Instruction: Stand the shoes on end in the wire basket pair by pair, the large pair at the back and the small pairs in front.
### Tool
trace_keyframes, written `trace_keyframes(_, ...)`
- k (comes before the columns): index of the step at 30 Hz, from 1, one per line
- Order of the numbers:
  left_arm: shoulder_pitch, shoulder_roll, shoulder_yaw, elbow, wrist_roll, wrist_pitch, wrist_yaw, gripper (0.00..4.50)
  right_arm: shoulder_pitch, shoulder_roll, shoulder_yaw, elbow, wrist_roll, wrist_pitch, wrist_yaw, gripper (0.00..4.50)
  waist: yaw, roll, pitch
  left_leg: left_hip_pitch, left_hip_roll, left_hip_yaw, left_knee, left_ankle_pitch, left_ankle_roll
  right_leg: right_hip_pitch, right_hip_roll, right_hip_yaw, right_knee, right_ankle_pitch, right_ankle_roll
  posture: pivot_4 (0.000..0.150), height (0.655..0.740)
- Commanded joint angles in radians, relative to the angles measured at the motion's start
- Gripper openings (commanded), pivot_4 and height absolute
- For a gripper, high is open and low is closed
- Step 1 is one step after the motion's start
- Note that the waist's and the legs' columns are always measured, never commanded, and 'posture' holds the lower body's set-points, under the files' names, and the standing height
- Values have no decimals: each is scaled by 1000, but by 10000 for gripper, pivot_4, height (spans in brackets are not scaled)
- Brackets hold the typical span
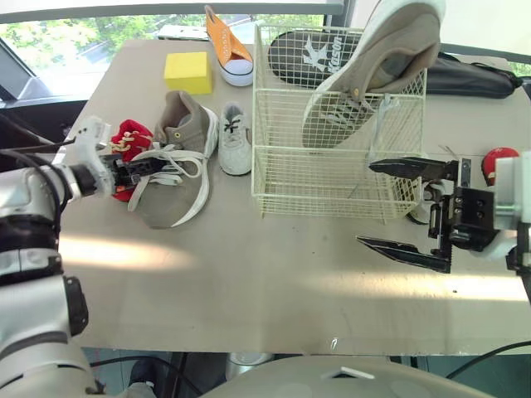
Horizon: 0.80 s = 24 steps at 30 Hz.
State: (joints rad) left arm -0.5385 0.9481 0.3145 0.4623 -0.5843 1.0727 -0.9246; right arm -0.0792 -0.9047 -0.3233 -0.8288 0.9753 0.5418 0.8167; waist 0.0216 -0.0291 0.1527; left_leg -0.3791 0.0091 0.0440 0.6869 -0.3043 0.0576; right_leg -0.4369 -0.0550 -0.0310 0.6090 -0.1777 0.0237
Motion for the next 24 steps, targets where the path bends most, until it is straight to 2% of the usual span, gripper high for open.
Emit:
trace_keyframes(1,37,-7,218,-235,-118,115,92,4515,14,-2,-45,-8,8,-15,-5,45000,-2,-5,0,-2,0,-1,0,0,0,-1,0,-1,0,0,0,1500,7400)
trace_keyframes(3,50,-69,362,-432,-177,187,218,4459,25,6,-44,10,-3,-19,-6,45000,-3,-8,0,-4,0,-4,1,0,0,-2,0,-3,0,2,4,1500,7400)
trace_keyframes(5,17,-129,447,-559,-225,233,319,4311,27,13,-41,25,-7,-22,-7,45000,0,-10,1,-5,0,-6,1,0,-1,-2,-1,-5,-1,3,4,1500,7400)
trace_keyframes(7,-40,-183,470,-672,-258,230,412,4309,24,17,-38,45,-17,-27,1,45000,1,-10,1,-5,-1,-7,1,0,-1,-1,-2,-6,-1,3,4,1500,7400)
trace_keyframes(10,-149,-252,473,-747,-293,202,524,4301,16,27,-41,64,-19,-31,-6,45000,5,-10,1,-3,-2,-8,1,1,-3,0,-2,-7,0,3,3,1500,7400)
trace_keyframes(14,-303,-345,307,-834,-218,-16,601,4263,17,50,-69,74,-10,-32,-41,45000,12,-10,1,-1,-3,-10,1,3,-5,3,-1,-8,1,3,3,1500,7400)
trace_keyframes(17,-345,-390,140,-850,-109,-175,602,4263,34,71,-101,55,1,-29,-85,45000,17,-9,1,-1,-3,-10,1,3,-6,4,-1,-8,0,3,2,1500,7400)
trace_keyframes(21,-412,-505,-62,-753,109,-514,621,4263,123,88,-180,6,-6,-28,-123,45000,25,-8,1,-1,-4,-10,1,3,-5,4,0,-8,0,3,2,1500,7400)
trace_keyframes(24,-438,-568,-163,-625,275,-784,635,4263,177,100,-233,-37,-5,-31,-167,45000,20,-8,1,-1,-4,-10,1,3,-5,4,0,-8,-1,3,2,1500,7400)
